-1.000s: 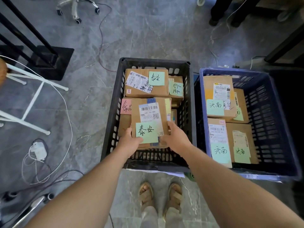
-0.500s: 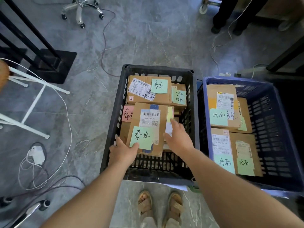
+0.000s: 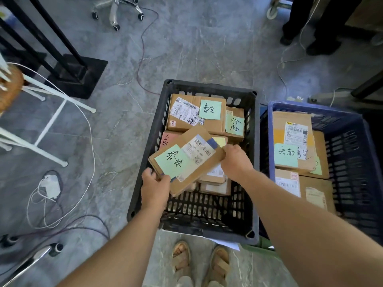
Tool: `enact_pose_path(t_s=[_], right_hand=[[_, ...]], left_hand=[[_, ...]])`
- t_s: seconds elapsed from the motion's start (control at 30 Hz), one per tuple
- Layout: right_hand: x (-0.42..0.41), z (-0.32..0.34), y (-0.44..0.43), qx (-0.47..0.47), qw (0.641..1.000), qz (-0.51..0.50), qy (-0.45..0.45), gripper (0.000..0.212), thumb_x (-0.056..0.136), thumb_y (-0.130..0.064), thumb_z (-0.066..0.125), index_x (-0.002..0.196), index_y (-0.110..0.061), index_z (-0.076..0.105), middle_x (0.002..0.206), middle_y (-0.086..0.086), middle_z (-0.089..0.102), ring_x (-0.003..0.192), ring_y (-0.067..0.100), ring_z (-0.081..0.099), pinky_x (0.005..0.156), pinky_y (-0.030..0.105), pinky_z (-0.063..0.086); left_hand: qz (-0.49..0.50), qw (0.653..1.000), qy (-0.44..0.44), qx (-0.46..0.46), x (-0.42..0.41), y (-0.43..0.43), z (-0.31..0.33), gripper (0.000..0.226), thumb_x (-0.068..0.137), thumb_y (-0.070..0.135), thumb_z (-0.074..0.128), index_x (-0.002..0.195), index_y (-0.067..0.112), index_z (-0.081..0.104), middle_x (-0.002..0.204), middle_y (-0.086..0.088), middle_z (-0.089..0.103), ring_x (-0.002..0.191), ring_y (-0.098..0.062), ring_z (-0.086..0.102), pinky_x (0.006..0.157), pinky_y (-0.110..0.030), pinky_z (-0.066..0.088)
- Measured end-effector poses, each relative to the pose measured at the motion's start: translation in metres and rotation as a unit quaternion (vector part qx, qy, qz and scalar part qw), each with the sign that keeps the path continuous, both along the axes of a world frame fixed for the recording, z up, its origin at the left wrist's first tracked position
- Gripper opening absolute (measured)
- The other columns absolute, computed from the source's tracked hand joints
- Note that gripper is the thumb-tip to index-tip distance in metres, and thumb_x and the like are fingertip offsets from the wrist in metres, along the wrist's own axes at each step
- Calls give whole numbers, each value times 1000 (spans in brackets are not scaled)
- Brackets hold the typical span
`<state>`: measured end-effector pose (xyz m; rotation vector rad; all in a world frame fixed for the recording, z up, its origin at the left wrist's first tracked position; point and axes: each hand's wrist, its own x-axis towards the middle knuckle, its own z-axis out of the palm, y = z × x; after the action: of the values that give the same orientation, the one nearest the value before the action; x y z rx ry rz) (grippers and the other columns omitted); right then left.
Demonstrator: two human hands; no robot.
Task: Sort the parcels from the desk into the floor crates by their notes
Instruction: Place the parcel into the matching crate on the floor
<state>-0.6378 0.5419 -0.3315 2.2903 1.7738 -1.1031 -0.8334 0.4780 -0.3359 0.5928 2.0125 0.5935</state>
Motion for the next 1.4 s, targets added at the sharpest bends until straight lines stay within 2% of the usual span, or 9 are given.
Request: enact_pose_path(t_s=[0.13,0.3,0.4,0.53,0.63,0.77,1.0,1.2,1.4], right_hand=[[0,4,-20,-21,995,-65,74,31,92,-4,47,122,-10,43,119,10,53,99,27,55,75,36,45],[7,25,-45,-5,991,-64,114,41,92,-10,51,130,-15,37,102,3,59,81,21,55,61,31,40],[10,43,-65,11,990,-53,129,63,95,-24,51,150,-30,21,116,1,58,83,20,60,56,29,41],[16,57,-93,11,997,-8,81,53,99,-37,42,149,-33,26,118,8,58,76,19,56,48,26,33],[21,59,-108,3,997,1,74,48,100,-40,39,147,-31,32,116,6,60,86,21,59,58,30,41],[30,56,-116,5,999,15,42,46,101,-43,36,145,-28,33,120,4,61,96,23,61,69,32,49],[22,26,-122,-30,999,32,30,48,102,-42,34,148,-27,32,128,7,57,106,26,59,74,33,47],[4,-10,-111,-58,997,41,14,48,104,-39,31,149,-23,30,130,10,54,114,28,56,85,36,47],[-22,-38,-102,-93,994,54,1,52,102,-33,39,149,-17,23,126,11,58,110,29,58,86,39,50]], left_hand=[[-21,998,-49,-19,7,-7,5,59,89,12,58,143,27,38,119,5,61,102,-17,57,83,-32,45],[-73,996,-53,-3,4,-16,35,79,87,5,62,151,31,25,131,7,53,112,-16,50,89,-31,37],[-90,995,-36,2,0,-25,57,93,83,6,69,155,29,13,143,2,47,126,-23,49,97,-36,42],[-140,990,1,13,0,-36,80,77,84,10,68,148,29,31,129,-3,57,107,-23,58,82,-33,49],[-185,982,30,15,2,-41,85,68,86,13,66,145,28,37,115,0,60,95,-21,61,74,-33,52],[-221,974,48,6,7,-48,79,66,92,20,62,149,26,28,124,0,57,95,-16,53,85,-32,46],[-275,954,108,-58,5,-53,55,73,95,30,56,152,38,12,109,9,57,87,-19,62,78,-35,52],[-277,947,142,-86,-5,-39,23,76,98,28,51,155,31,0,127,-5,60,84,-20,52,73,-33,42],[-290,928,199,-124,-22,-35,-11,76,98,15,44,155,27,-5,120,-12,60,93,-30,59,80,-39,48]])
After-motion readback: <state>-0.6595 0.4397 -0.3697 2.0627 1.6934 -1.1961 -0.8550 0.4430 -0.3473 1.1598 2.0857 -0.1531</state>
